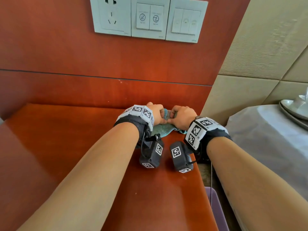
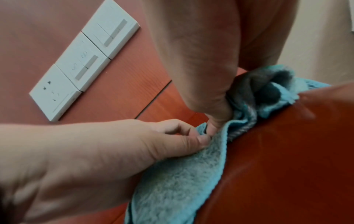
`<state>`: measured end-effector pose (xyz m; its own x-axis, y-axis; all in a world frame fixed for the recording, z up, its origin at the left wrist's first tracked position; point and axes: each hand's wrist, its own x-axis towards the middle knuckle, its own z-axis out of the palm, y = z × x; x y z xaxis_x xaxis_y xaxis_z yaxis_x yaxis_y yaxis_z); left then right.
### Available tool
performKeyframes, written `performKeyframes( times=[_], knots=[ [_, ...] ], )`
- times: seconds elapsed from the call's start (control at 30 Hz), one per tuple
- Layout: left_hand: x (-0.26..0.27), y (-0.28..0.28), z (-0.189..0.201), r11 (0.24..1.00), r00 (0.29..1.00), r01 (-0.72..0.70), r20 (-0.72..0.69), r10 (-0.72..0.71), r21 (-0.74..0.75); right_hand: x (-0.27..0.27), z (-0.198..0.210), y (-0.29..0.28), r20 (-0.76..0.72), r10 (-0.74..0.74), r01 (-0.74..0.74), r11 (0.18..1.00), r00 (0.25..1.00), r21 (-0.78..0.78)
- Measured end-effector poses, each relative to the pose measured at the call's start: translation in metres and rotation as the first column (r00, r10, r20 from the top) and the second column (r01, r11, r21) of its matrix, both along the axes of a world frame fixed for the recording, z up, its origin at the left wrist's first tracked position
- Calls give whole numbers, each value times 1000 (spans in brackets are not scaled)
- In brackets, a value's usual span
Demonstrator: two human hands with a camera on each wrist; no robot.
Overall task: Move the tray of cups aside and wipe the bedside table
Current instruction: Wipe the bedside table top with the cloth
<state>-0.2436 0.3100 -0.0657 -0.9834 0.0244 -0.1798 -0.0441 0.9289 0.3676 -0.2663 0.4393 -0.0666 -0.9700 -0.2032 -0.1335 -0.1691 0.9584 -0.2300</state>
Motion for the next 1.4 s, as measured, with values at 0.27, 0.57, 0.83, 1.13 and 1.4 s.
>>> performKeyframes(
  times=[0.27, 0.57, 0.83, 1.13, 1.4],
  knots=[
    [-18, -15, -11, 986, 999, 41, -13, -44, -159, -17, 1, 0, 70, -81, 88, 990, 994, -110],
    [15, -98, -14, 996, 996, -47, -75, 41, -75, 4, -4, -70, 79, 67, -60, 994, 995, -95],
    [66, -230, -11, 980, 995, -94, -29, 91, -173, 35, 1, -208, 91, 233, -234, 972, 968, 0],
    [98, -320, -14, 968, 984, -177, -2, 179, -178, 56, -3, -301, 93, 314, -319, 947, 945, 40],
    [111, -314, -10, 942, 964, -265, -31, 264, -205, 72, -1, -309, 123, 381, -379, 924, 916, -39]
  ],
)
